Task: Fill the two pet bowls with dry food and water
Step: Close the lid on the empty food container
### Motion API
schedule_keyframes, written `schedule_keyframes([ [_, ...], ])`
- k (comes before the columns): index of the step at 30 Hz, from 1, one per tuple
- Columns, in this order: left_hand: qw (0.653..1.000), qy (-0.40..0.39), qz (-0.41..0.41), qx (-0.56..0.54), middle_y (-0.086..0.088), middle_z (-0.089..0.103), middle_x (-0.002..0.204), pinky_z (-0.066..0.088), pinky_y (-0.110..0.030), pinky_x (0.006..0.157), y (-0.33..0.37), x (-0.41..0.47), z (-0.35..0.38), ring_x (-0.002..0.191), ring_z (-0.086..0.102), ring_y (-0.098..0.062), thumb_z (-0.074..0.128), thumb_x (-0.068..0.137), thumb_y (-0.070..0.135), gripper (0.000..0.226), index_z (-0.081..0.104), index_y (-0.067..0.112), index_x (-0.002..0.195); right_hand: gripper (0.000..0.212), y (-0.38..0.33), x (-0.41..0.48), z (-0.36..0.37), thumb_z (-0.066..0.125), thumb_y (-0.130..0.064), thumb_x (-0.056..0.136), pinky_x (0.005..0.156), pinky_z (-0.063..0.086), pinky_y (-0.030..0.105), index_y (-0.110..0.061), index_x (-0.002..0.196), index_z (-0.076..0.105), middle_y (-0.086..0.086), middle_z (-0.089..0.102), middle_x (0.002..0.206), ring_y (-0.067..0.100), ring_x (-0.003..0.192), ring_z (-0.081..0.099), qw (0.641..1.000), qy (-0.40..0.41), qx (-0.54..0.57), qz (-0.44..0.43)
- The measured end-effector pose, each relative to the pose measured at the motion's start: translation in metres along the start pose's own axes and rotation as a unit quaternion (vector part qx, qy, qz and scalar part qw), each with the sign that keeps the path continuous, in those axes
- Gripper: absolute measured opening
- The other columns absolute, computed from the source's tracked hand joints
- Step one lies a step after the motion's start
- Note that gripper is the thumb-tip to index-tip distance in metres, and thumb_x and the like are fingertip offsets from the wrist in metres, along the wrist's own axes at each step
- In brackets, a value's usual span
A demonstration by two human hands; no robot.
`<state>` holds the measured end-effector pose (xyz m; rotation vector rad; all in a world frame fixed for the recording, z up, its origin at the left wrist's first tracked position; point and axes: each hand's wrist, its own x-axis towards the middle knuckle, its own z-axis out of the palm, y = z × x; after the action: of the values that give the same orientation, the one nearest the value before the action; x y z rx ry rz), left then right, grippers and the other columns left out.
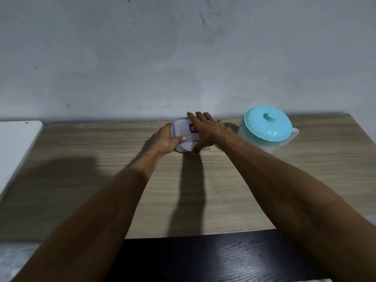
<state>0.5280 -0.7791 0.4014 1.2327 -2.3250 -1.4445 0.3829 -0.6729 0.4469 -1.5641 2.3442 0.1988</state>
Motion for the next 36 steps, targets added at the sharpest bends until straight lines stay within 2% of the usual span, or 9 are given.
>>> schedule_keyframes([
  [3,1.000,-0.008,0.005,0.001,0.000,0.069,0.112,0.059,-0.048,0.082,0.002,0.002,-0.001,0.095,0.069,-0.024,0.073,0.047,0.069,0.087,0.057,0.028,0.122,0.141,0.002,0.003,0.002,0.086,-0.060,0.053,0.108,0.032,0.062,-0.025,0.155,-0.005,0.005,0.016,0.160,0.031,0.147,0.015,1.000,0.007,-0.012,-0.003],
  [6,0.999,-0.017,0.023,0.020,-0.003,0.068,0.116,0.057,-0.049,0.085,0.010,0.000,-0.001,0.100,0.067,-0.026,0.077,0.063,0.054,0.075,0.057,0.021,0.126,0.140,0.012,0.002,-0.007,0.087,-0.057,0.053,0.107,0.037,0.058,-0.025,0.155,-0.004,0.003,0.018,0.159,0.029,0.145,0.018,0.999,-0.010,-0.028,-0.011],
  [12,1.000,-0.023,0.010,-0.019,-0.004,0.070,0.111,0.061,-0.051,0.074,-0.002,0.006,-0.003,0.093,0.071,-0.027,0.076,0.044,0.065,0.094,0.058,0.021,0.124,0.134,0.013,0.000,-0.001,0.088,-0.049,0.055,0.101,0.042,0.056,-0.023,0.154,0.003,0.003,0.025,0.153,0.029,0.140,0.026,0.998,0.011,-0.044,-0.034],
  [17,1.000,-0.025,0.010,-0.016,-0.002,0.069,0.113,0.060,-0.049,0.079,0.006,0.002,-0.001,0.095,0.069,-0.025,0.076,0.055,0.058,0.083,0.057,0.022,0.127,0.132,0.015,-0.001,0.015,0.090,-0.041,0.052,0.094,0.046,0.057,-0.022,0.153,0.006,0.005,0.029,0.147,0.030,0.134,0.029,0.996,0.067,-0.047,-0.022],
  [23,1.000,-0.022,-0.005,-0.003,-0.003,0.068,0.114,0.060,-0.050,0.077,0.005,0.001,0.002,0.096,0.068,-0.027,0.075,0.058,0.055,0.080,0.055,0.022,0.128,0.132,0.013,0.010,-0.002,0.086,-0.051,0.057,0.104,0.037,0.056,-0.025,0.154,0.000,0.006,0.026,0.151,0.031,0.141,0.025,0.999,-0.019,-0.023,-0.026],
  [31,0.999,-0.017,-0.011,0.040,-0.002,0.066,0.115,0.059,-0.049,0.081,0.012,-0.004,0.002,0.098,0.065,-0.027,0.072,0.062,0.059,0.077,0.053,0.026,0.128,0.129,0.013,0.019,-0.006,0.085,-0.053,0.055,0.104,0.037,0.053,-0.025,0.153,0.006,0.009,0.032,0.146,0.033,0.134,0.034,0.998,-0.017,-0.043,-0.030],
  [33,0.999,-0.015,-0.010,0.042,-0.003,0.065,0.118,0.058,-0.049,0.082,0.016,-0.005,0.001,0.100,0.065,-0.027,0.074,0.066,0.056,0.074,0.052,0.025,0.130,0.135,0.015,0.017,-0.003,0.084,-0.058,0.057,0.114,0.024,0.056,-0.024,0.155,-0.002,0.011,0.020,0.157,0.034,0.146,0.018,1.000,-0.023,-0.008,-0.018],
  [35,0.999,-0.008,-0.009,0.047,-0.002,0.065,0.119,0.057,-0.049,0.084,0.015,-0.007,0.001,0.100,0.065,-0.025,0.074,0.068,0.058,0.074,0.052,0.026,0.131,0.134,0.012,0.008,0.009,0.080,-0.065,0.060,0.120,0.011,0.055,-0.022,0.156,-0.003,0.009,0.004,0.164,0.030,0.152,-0.001,0.992,0.004,0.121,0.017],
  [36,0.999,-0.002,-0.007,0.048,0.000,0.066,0.118,0.057,-0.048,0.085,0.014,-0.007,0.001,0.099,0.066,-0.024,0.072,0.065,0.063,0.077,0.053,0.027,0.130,0.126,0.011,0.003,0.018,0.076,-0.066,0.065,0.121,0.012,0.052,-0.018,0.156,0.002,0.010,0.005,0.164,0.029,0.152,0.000,0.976,0.051,0.209,0.045],
])
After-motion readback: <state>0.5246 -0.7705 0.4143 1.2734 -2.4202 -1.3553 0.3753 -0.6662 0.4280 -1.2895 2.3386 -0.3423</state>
